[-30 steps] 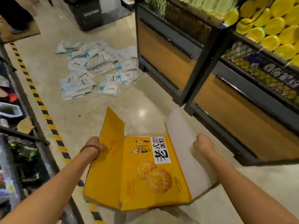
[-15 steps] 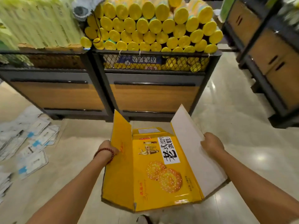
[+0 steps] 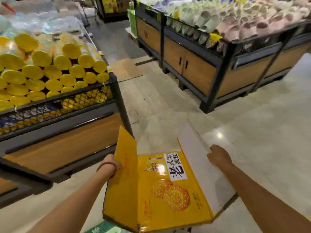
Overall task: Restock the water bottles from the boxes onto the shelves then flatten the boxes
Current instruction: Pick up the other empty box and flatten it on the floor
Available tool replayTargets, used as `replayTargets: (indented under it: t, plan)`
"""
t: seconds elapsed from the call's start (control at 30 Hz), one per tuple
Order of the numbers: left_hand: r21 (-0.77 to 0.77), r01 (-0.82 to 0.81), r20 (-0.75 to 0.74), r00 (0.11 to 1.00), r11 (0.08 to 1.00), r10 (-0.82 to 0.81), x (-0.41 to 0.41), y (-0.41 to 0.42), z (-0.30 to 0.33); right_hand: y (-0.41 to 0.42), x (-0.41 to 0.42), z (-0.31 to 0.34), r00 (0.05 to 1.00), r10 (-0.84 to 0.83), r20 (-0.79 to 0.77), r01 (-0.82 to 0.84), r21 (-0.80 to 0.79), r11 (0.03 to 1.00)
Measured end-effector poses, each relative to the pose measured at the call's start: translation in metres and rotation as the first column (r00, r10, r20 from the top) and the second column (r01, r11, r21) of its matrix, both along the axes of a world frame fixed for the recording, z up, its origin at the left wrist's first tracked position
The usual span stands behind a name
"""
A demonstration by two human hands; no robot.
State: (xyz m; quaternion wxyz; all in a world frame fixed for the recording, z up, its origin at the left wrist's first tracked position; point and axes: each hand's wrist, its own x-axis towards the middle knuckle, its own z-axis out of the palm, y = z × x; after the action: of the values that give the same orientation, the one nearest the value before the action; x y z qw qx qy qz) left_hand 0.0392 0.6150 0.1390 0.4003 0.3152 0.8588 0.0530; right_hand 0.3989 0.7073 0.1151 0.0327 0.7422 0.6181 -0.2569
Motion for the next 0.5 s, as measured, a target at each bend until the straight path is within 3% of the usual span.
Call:
replayTargets:
  t: [0.27, 0.5]
  plan:
    - [0.017, 0.143, 0.032, 0.989, 0.990, -0.144, 0.097, 0.155, -0.017, 0.094, 0.111, 0.013, 0.991, -0.133, -0.024, 0.134, 0.051, 0.990]
    - [0.062, 0.247, 0.043, 0.967, 0.967, -0.250, 0.117, 0.307, -0.040, 0.201, 0.139, 0.010, 0.977, -0.212, -0.007, 0.212, 0.065, 0.975]
